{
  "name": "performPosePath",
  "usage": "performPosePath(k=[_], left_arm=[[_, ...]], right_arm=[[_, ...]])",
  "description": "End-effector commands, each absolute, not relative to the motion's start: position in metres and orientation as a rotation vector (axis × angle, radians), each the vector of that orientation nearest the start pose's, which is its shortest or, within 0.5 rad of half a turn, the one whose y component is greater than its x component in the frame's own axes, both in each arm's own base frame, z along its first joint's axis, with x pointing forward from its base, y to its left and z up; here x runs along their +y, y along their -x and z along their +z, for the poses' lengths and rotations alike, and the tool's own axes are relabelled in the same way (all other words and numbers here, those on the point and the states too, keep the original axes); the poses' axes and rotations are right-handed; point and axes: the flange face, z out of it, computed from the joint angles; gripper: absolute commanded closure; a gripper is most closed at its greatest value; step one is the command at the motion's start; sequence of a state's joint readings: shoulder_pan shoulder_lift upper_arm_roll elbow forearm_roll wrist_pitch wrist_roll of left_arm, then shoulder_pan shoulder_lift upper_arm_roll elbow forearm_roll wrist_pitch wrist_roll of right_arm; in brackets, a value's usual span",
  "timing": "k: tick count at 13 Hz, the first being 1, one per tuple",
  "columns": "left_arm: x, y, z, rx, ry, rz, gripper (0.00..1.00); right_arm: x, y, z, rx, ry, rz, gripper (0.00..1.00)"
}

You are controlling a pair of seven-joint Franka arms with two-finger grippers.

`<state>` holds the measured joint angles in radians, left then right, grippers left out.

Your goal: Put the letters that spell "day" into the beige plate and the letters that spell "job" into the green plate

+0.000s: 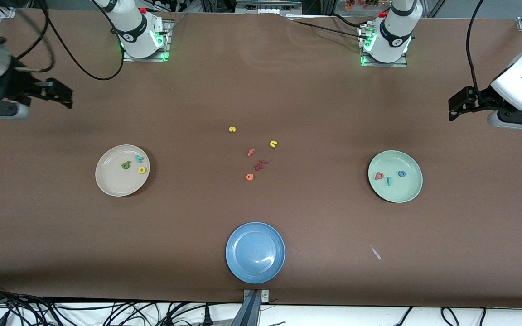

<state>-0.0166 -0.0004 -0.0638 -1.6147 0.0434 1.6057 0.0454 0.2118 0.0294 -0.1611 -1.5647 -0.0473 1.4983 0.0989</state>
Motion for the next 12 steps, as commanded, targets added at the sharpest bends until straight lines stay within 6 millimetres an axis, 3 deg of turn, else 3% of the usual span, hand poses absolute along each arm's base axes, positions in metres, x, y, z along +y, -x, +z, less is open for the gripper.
performPosePath(k=[1, 3, 6, 12], left_arm=[[-0.036, -0.540, 0.611, 0.222, 3.102, -0.024, 0.00], [-0.029, -0.538, 0.610, 0.202, 3.104, 0.012, 0.00], [-0.020, -0.537, 0.608, 0.136, 3.216, 0.042, 0.00], [-0.024, -0.537, 0.614, 0.171, 3.152, 0.039, 0.00]], right_arm=[[0.019, -0.552, 0.605, 0.104, 3.185, 0.146, 0.00], [0.010, -0.553, 0.606, 0.132, 3.169, 0.133, 0.00], [0.017, -0.552, 0.604, 0.130, 3.142, 0.139, 0.00], [0.024, -0.557, 0.596, 0.124, 3.152, 0.162, 0.00]])
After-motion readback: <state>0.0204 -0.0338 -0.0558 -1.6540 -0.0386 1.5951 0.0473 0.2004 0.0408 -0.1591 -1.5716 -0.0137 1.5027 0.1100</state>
